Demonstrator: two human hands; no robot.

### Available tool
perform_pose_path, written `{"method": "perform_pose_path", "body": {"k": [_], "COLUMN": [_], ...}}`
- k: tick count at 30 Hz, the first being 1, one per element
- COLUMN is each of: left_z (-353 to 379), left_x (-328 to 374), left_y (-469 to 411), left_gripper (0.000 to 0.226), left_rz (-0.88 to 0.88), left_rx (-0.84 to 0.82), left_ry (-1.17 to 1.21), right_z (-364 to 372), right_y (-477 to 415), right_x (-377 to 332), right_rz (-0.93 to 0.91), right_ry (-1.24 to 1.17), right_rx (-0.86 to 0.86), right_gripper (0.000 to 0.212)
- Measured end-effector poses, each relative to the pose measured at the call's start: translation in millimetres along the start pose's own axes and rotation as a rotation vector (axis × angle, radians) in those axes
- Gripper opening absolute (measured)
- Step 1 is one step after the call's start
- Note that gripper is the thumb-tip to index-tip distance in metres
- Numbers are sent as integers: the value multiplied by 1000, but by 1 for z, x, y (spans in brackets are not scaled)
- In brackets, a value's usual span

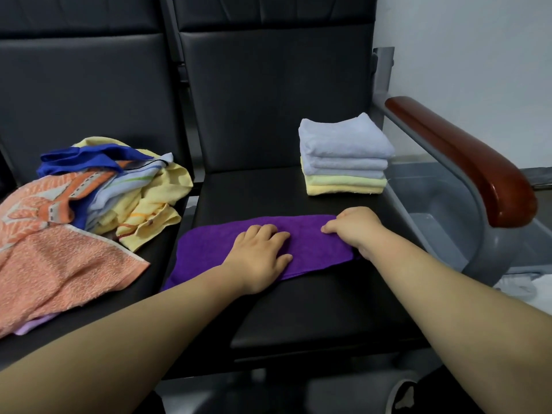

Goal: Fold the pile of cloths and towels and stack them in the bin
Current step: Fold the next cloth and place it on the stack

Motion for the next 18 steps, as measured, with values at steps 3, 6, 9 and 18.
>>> {"method": "perform_pose_path", "body": {"k": [3,6,9,18], "left_z": [5,5,5,5], "left_x": [-1,1,3,2], "left_y": [-1,-1,-1,-3], "left_gripper": [64,66,66,66], "left_rz": [2,-4,-5,-7], "left_rx": [-85,-158,-186,-190], "left_ry": [-4,1,-6,-24], "right_z": [2,3,3,2], "right_y": [-6,-9,-10,-8], "right_x": [4,9,12,7], "right_rz": [-11,11,-2,-8], "right_ry": [-80,-184,-205,-159], "right_rx": [-14,0,16,-34], "right_gripper": [36,43,40,33]}}
Point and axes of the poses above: each hand's wrist, its own y-axis away from the middle knuckle, its own z-axis out of the palm, x = y × z, the point moved 4 cm from there along -y, towards the middle knuckle, and after that the axes turned 12 degrees about z, right-handed, at the moved point
